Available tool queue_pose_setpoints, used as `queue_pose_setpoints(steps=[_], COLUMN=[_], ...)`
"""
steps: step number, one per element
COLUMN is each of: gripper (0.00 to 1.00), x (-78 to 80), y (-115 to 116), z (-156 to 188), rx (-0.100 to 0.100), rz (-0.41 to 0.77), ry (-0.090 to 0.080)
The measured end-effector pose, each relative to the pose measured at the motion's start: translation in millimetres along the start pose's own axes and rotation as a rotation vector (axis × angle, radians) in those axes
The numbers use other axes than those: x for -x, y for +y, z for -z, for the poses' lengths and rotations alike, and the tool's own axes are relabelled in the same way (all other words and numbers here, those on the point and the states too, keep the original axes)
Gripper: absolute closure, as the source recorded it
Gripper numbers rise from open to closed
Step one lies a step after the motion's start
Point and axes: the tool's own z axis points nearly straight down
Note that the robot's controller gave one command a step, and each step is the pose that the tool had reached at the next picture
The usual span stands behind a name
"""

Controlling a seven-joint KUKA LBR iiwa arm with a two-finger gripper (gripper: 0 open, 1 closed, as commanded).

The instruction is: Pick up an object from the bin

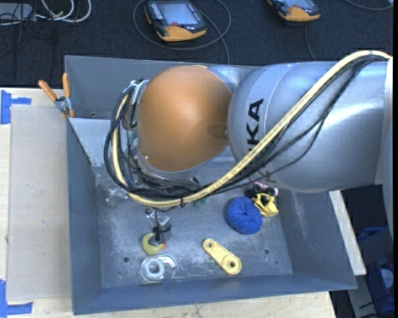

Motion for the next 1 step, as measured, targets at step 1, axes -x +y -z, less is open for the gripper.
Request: queue_pose_setpoints(steps=[1], gripper=[0.0], x=[-15.0], y=[19.6], z=[-55.6], rx=[0.003], rz=[0.095], ry=[0.006])
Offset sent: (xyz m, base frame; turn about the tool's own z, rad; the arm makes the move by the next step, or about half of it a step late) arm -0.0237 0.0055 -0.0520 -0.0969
